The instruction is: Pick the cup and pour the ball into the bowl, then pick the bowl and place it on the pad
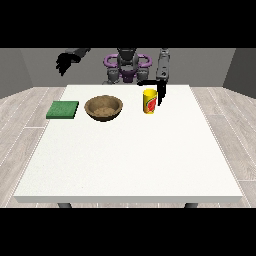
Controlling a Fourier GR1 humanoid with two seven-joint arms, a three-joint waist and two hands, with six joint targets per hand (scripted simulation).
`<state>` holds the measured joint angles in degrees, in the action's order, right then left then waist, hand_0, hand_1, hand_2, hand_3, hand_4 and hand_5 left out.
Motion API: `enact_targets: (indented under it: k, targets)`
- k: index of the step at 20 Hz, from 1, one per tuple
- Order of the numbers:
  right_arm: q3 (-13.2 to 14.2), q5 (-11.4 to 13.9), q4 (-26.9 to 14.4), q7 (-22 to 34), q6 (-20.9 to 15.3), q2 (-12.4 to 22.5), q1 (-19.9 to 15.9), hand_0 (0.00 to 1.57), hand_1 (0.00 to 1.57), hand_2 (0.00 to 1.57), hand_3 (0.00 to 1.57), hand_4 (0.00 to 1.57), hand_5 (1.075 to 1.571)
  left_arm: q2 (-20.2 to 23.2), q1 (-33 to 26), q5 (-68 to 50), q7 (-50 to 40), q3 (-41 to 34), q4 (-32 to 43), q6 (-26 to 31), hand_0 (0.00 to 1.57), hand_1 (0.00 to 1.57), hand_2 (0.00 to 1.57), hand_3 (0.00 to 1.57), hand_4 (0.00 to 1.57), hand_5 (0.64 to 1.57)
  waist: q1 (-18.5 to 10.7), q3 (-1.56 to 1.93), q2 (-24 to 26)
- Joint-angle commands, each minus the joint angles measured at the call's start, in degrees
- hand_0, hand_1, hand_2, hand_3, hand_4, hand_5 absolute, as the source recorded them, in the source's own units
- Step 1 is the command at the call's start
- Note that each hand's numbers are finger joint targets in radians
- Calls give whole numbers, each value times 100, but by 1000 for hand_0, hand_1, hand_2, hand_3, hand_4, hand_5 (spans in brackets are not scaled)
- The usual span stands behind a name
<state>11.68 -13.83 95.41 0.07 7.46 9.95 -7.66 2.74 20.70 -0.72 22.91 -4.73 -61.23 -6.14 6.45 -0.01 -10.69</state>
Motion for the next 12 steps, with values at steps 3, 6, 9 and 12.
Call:
enact_targets:
  k: [3, 6, 9, 12]
  targets:
    - [328, -196, -373, -285, 346, 300, -94, 0, 0, 0, 0, 675, 1564, 238, 362, -96, 836, -395, 1071, 143, 0, 0, 0, 0, 183, 1423, 114, 0, -239]
    - [328, -279, -428, -287, 425, 296, -154, 0, 0, 0, 0, 675, 1564, 71, 571, -111, 1180, -457, 1645, 22, 0, 0, 0, 0, 363, 1464, 129, 0, -167]
    - [356, -440, 1, -91, 448, 424, -369, 0, 0, 0, 0, 679, 1569, 245, 740, -105, 1538, -702, 2101, -128, 698, 698, 639, 0, 1006, 1553, 446, -3, -610]
    - [437, -678, -2, -6, 761, 631, -351, 0, 0, 0, 140, 647, 1569, 222, 751, 409, 1666, -562, 2137, -1063, 1226, 1226, 1571, 1571, 1336, 1481, 750, -2, -643]
